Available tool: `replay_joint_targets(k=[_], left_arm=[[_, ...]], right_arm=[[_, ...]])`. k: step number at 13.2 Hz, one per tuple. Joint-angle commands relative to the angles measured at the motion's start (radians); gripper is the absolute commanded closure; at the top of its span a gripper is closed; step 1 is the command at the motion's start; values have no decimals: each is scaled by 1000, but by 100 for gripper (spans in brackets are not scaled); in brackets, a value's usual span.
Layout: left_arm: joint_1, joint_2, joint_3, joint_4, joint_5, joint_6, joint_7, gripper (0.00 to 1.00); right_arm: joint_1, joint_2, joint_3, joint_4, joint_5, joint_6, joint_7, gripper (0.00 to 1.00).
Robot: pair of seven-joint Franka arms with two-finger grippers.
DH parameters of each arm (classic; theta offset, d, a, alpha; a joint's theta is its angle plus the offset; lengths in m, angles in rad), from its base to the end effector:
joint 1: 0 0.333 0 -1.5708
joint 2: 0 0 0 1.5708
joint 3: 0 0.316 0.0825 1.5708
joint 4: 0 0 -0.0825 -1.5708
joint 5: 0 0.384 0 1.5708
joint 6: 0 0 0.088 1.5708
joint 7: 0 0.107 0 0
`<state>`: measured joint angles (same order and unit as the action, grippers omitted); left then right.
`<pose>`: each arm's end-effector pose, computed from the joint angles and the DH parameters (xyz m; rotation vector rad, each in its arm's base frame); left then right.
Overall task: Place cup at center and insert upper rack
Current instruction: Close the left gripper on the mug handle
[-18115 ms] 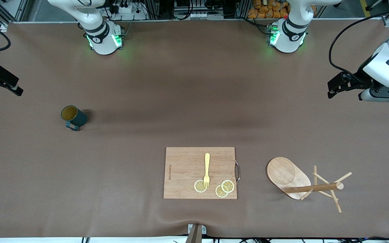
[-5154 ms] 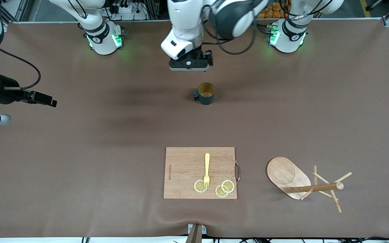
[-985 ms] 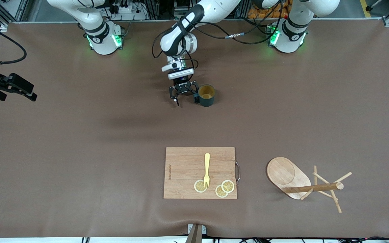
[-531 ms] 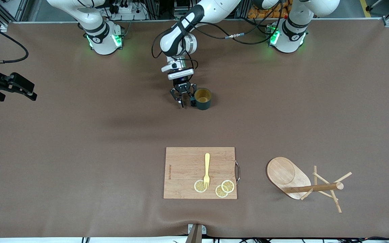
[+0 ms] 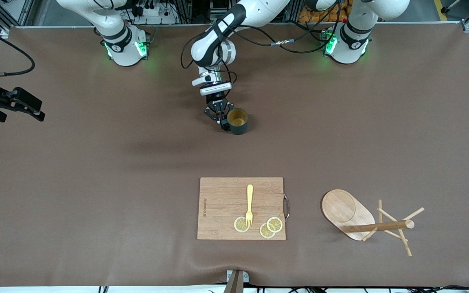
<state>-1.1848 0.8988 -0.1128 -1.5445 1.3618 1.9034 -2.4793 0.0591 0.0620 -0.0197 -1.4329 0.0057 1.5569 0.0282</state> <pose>0.2589 -0.6243 0.1206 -2.5764 -0.4433 -1.5934 0.5725 0.0236 0.6533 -3.1335 -0.0181 -0.0969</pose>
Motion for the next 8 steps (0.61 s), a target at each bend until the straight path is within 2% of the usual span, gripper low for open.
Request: replay_joint_targets(k=[1,8], left_arm=[[23,-40,4,41,-36,-12,-3,100],[158,-129,-13,168,-255,0,100,100]], right_arm=[[-12,-5,14,11,-16,-11,-7,0],[-15,-5,12,11,-16,-14,-4,0]])
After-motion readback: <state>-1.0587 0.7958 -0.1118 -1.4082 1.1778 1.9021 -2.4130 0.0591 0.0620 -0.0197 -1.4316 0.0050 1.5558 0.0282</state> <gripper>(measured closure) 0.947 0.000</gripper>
